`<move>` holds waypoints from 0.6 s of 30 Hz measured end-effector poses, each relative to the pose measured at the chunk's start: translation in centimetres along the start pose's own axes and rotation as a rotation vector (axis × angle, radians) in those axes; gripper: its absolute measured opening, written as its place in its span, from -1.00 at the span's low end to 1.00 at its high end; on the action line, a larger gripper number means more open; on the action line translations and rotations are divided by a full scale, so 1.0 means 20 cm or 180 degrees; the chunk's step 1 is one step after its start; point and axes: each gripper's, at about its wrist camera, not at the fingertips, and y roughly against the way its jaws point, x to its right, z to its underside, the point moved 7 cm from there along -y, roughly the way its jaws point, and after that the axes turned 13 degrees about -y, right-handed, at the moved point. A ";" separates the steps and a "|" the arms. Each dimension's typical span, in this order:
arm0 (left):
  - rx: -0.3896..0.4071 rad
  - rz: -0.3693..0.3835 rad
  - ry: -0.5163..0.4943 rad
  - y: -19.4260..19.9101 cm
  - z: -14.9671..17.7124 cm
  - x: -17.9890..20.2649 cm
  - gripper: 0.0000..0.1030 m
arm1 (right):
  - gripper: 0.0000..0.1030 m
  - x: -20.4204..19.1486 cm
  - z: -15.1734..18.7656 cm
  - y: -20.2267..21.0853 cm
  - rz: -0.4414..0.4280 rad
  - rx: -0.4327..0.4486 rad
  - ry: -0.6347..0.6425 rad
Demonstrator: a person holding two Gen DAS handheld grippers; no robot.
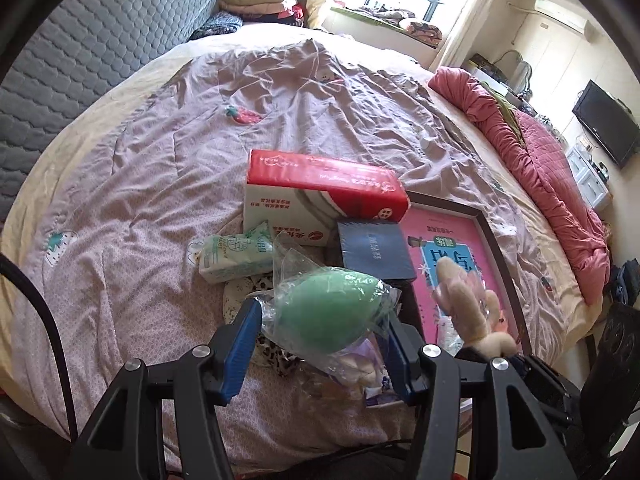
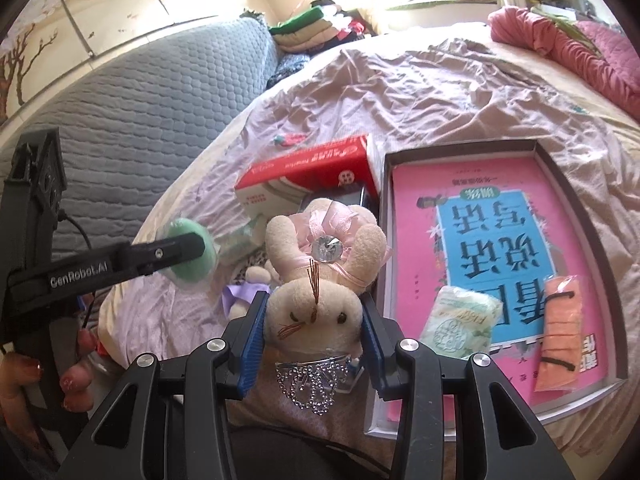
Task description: Organize soft objects
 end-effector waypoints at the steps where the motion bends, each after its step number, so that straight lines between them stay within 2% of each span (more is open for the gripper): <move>1: 0.0012 0.0003 -0.0009 0.01 0.00 0.01 0.11 | -0.13 0.00 -0.01 0.01 -0.0004 0.0027 -0.0011; 18: 0.0084 0.0001 -0.0315 0.12 -0.01 0.27 0.11 | -0.13 0.06 -0.09 0.25 -0.0177 0.0396 -0.0187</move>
